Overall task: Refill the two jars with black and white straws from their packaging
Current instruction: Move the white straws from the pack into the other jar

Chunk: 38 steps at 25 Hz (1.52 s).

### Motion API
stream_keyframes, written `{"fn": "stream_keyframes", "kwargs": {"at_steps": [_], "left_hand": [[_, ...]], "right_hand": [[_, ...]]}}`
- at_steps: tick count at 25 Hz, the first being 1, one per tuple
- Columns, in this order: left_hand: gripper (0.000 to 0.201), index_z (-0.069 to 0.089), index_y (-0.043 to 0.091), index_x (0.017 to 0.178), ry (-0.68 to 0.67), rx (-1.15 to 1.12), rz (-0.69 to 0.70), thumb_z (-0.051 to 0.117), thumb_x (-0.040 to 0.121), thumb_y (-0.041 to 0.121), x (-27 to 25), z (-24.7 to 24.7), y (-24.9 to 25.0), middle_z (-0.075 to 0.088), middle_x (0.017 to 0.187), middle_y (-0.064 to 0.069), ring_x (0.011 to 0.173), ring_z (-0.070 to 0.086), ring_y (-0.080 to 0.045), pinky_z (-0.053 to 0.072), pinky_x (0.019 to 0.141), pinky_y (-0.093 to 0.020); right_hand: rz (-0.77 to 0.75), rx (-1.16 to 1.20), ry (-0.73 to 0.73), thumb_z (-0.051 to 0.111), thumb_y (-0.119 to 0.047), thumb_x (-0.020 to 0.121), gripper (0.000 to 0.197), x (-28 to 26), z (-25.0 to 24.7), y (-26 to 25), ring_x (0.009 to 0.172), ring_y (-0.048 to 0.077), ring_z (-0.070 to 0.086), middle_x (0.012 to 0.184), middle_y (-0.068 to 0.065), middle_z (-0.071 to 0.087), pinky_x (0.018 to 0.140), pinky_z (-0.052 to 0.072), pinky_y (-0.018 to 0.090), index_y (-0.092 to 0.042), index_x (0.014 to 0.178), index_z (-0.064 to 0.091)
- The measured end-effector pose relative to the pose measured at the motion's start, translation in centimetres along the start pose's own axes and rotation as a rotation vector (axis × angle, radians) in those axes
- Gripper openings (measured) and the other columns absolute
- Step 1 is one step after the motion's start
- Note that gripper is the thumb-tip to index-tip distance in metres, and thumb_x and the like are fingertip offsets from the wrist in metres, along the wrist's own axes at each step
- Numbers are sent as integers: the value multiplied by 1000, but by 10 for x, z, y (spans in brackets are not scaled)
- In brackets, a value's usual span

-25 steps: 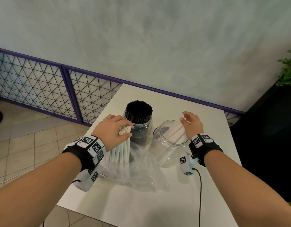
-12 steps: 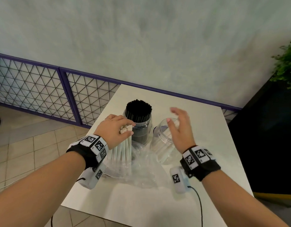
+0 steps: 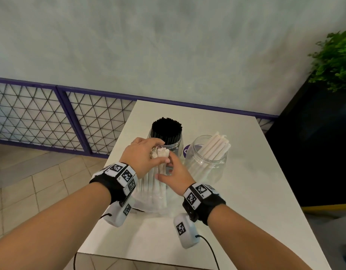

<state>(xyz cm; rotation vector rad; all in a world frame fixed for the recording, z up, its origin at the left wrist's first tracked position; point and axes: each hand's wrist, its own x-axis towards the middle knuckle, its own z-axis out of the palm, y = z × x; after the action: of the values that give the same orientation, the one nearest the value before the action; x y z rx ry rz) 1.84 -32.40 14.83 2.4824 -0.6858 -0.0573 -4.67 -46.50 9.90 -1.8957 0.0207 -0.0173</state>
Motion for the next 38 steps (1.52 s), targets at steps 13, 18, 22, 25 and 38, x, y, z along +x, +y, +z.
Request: {"fn": "stream_keyframes", "kwargs": {"at_steps": [13,18,22,25,38], "left_hand": [[26,61,32,104,-71,-25,143,55,88,52,8,-2,-20,60,111,12,110,43,-17,44,90,-40],[19,64,32,101,-68,0,170,53,92,44,7,-2,-23,60,109,10,108,44,-18,44,89,-40],[16,65,33,99,-61,-2,145,54,91,43,7,-3,-23,59,110,12,110,43,-18,42,92,-41],[15,65,33,99,-44,-3,124,57,90,43,7,-4,-26,56,105,16,108,43,-17,42,91,-40],[14,65,33,98,13,43,120,60,88,41,1,-2,-32,58,119,16,113,45,-18,39,96,-35]], "right_hand": [[155,193,367,66,-1,77,41,4,20,8,84,13,62,95,5,62,69,48,24,-12,115,52],[156,228,371,69,-4,77,25,5,25,8,77,15,62,85,7,62,71,50,33,-4,101,61],[127,242,349,70,-5,81,15,2,20,-6,61,1,55,69,-5,57,60,44,16,-16,76,60],[76,275,393,70,-6,82,6,1,11,-10,61,-1,57,70,-3,59,60,45,12,-6,83,64],[144,297,428,73,-21,81,21,-5,6,-13,86,19,69,92,12,73,67,51,18,-5,94,71]]}}
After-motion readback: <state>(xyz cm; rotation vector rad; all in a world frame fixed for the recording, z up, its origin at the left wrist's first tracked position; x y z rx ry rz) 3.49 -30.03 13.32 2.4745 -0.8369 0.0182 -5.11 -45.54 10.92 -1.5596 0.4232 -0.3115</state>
